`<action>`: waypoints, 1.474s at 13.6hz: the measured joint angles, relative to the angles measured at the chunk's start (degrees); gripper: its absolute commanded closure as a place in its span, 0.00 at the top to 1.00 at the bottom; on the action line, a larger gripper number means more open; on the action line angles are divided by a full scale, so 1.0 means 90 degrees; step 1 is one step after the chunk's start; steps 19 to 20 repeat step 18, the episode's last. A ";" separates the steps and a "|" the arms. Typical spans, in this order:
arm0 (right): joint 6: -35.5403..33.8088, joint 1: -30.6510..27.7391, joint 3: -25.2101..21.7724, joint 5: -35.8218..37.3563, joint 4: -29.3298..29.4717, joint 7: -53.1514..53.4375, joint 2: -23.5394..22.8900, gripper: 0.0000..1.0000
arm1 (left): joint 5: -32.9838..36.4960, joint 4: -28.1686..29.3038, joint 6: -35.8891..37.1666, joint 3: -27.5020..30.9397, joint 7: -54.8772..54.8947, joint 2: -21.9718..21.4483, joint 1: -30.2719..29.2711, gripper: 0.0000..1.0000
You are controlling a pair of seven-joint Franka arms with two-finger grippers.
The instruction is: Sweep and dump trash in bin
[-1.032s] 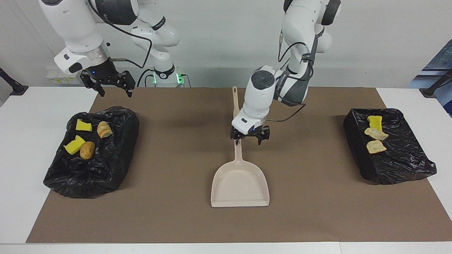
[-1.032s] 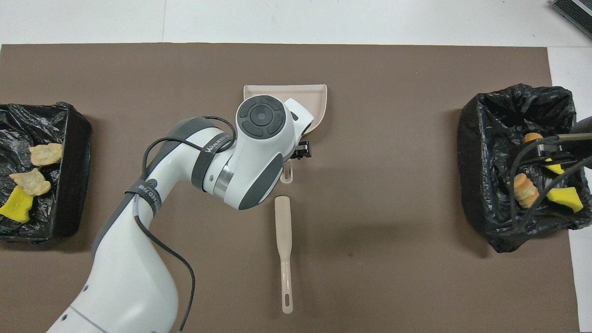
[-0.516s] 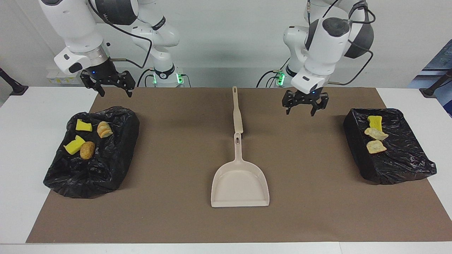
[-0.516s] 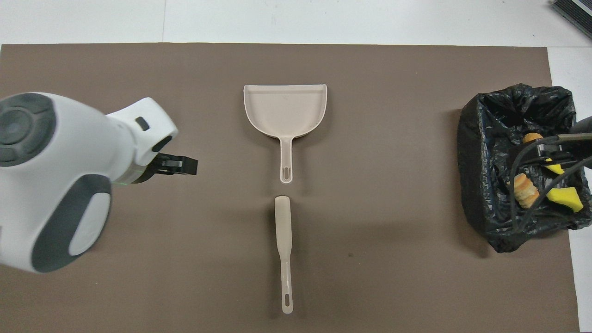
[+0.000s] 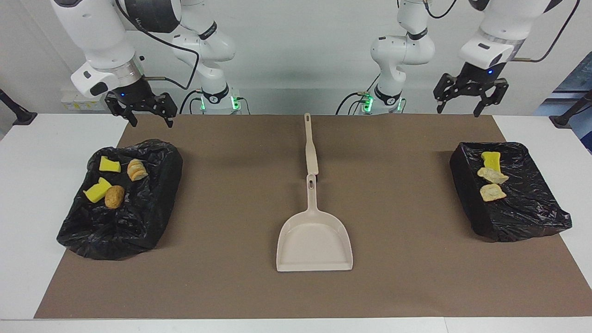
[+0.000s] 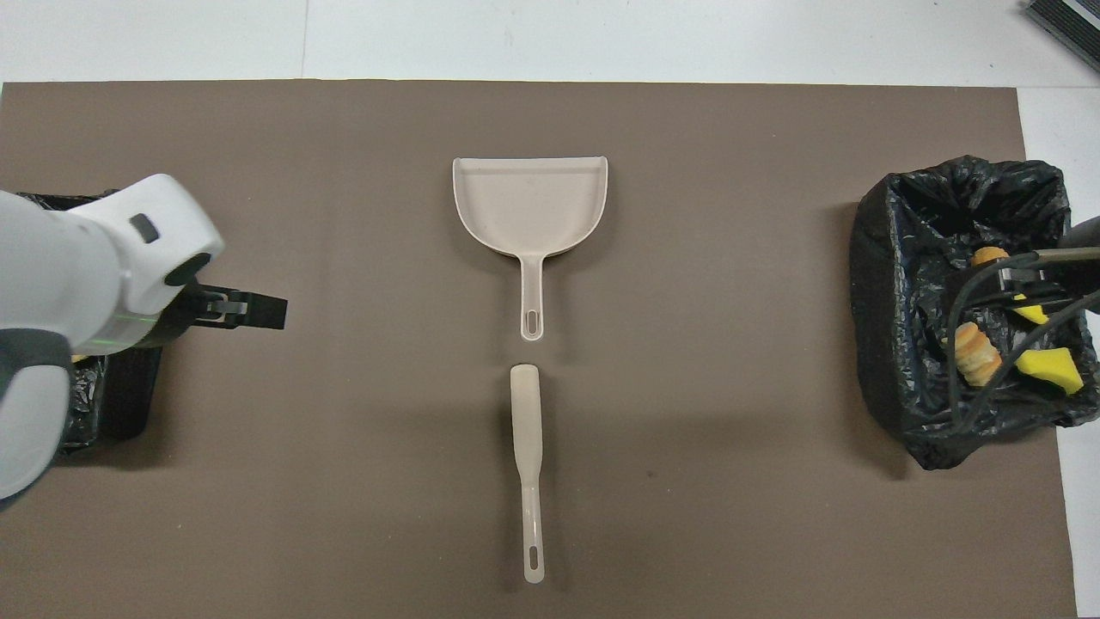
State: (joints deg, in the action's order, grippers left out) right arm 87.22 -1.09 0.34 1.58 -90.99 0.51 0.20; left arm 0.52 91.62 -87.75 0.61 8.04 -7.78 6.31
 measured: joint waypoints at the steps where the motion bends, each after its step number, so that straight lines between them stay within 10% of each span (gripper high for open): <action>1: 0.0000 0.0000 0.0000 0.0000 0.0000 0.0000 0.0000 1.00 | -0.0002 -0.0315 0.0259 0.0008 0.0201 0.0102 -0.0116 1.00; 7: 0.0000 0.0000 0.0000 0.0000 0.0000 0.0000 0.0000 1.00 | -0.0088 -0.1799 0.1041 -0.0051 0.0360 0.1168 -0.0200 1.00; 20: 0.0000 0.0000 0.0000 0.0000 0.0000 0.0000 0.0000 1.00 | -0.0192 -0.1709 0.1038 0.0029 -0.0102 0.0943 -0.0324 1.00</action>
